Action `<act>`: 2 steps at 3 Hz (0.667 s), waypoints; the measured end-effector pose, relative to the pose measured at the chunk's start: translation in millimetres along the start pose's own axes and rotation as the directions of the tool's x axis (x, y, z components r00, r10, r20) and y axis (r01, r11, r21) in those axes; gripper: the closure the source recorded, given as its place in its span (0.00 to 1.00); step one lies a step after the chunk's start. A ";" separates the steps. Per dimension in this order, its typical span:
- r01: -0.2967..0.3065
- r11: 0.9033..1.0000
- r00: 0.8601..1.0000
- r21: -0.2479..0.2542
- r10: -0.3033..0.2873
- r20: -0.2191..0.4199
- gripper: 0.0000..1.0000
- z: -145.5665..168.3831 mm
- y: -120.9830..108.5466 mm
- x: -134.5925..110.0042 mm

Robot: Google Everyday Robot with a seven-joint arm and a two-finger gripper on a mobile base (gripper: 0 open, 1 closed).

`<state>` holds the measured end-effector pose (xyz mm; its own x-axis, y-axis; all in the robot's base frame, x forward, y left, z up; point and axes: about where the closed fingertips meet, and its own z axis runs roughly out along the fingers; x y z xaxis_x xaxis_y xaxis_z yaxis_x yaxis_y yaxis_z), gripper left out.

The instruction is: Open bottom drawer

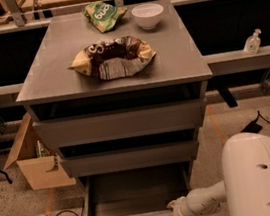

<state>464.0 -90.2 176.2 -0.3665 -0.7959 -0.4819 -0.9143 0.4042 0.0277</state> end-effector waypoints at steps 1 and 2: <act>0.000 1.000 1.000 -0.002 0.000 0.000 0.12 0.9 1.2 -0.1; -0.003 1.000 1.000 0.001 0.002 0.011 0.00 -10.5 -3.0 3.8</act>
Offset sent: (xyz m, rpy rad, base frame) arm 0.0025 -0.0267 0.0214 0.0224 -0.0184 -0.0124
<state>463.5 -99.2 183.5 -0.3668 -0.7898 -0.4916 -0.9131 0.4067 0.0278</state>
